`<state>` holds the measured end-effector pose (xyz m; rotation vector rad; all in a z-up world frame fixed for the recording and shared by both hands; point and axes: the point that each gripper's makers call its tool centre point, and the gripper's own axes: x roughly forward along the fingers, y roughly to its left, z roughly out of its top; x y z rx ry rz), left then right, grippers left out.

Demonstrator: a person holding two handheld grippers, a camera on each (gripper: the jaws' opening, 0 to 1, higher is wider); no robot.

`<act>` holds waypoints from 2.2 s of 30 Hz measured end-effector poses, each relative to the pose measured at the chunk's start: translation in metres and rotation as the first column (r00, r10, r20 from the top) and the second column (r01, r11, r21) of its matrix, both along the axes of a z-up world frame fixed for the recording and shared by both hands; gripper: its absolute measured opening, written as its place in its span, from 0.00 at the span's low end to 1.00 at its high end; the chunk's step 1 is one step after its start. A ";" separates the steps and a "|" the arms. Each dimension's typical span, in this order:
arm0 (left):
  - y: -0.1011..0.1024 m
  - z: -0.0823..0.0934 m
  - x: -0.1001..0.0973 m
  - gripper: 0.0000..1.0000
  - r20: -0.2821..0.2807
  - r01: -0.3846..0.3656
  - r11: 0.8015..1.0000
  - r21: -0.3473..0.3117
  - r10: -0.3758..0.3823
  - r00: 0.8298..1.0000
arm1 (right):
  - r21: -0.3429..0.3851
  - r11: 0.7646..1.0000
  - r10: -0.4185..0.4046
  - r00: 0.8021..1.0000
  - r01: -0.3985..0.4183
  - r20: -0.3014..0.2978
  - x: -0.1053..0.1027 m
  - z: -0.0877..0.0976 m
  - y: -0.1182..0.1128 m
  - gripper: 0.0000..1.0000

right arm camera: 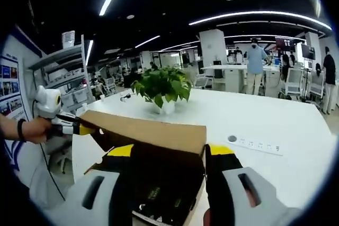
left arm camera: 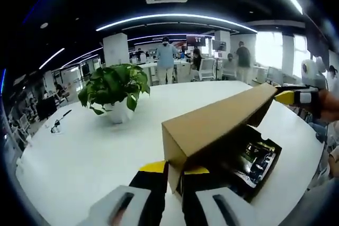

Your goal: Operate the shoe box by opening the lid, removing the specified soft item, and placing it in the target area until the item is outside and the box remains undamaged.

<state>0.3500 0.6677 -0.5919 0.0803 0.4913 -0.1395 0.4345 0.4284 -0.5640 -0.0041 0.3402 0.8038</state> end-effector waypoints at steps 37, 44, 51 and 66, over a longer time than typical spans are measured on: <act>0.012 -0.039 0.020 0.05 -0.048 0.011 0.999 -0.042 -0.013 0.999 | -0.063 0.991 -0.124 0.987 0.118 -0.103 0.054 -0.055 -0.013 0.01; 0.014 -0.043 0.026 0.05 -0.059 0.009 0.999 -0.046 -0.012 0.998 | -0.065 0.989 -0.137 0.982 0.129 -0.128 0.061 -0.065 -0.012 0.01; 0.018 -0.045 0.033 0.05 -0.056 0.004 0.999 -0.047 -0.006 0.998 | -0.030 0.987 -0.159 0.976 0.156 -0.146 0.069 -0.067 -0.009 0.01; 0.022 -0.059 0.042 0.05 -0.071 -0.023 0.998 -0.062 0.019 0.997 | -0.062 0.985 -0.173 0.962 0.164 -0.211 0.075 -0.094 -0.006 0.00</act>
